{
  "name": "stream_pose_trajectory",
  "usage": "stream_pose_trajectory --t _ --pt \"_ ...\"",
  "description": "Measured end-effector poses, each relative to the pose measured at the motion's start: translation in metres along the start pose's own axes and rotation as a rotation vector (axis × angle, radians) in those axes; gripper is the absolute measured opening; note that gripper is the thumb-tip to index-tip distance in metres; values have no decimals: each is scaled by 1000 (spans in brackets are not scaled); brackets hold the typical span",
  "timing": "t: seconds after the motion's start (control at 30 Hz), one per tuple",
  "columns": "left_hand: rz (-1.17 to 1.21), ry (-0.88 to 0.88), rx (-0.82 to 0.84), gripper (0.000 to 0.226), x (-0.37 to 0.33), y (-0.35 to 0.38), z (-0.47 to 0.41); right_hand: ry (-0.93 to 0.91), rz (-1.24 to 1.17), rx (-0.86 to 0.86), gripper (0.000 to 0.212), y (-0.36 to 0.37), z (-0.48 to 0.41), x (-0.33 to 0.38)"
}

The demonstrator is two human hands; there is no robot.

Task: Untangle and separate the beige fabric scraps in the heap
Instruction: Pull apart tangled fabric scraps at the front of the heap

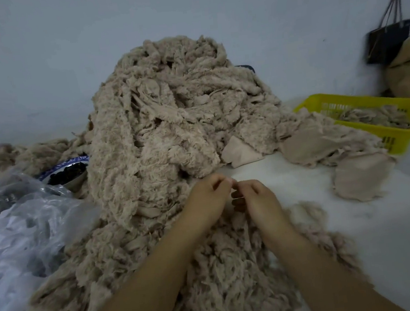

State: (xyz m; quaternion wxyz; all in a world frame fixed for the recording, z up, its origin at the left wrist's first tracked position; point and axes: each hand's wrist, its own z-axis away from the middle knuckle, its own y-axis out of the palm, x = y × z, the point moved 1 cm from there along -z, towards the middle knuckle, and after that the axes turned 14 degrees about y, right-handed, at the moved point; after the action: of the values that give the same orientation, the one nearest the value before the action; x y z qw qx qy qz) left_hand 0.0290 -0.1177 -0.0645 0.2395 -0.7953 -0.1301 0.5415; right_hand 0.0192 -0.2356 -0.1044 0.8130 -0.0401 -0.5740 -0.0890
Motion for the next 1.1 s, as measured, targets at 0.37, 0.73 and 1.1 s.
stream_pose_trajectory --t 0.37,0.73,1.1 --pt "-386 -41 338 42 24 56 -105 11 89 -161 21 1 -2 -4" --pt "-385 -115 243 32 10 51 -92 51 31 -143 21 -1 -6 -7" --pt "-498 310 118 25 -28 49 -56 -221 -200 -484 21 -18 -3 8"
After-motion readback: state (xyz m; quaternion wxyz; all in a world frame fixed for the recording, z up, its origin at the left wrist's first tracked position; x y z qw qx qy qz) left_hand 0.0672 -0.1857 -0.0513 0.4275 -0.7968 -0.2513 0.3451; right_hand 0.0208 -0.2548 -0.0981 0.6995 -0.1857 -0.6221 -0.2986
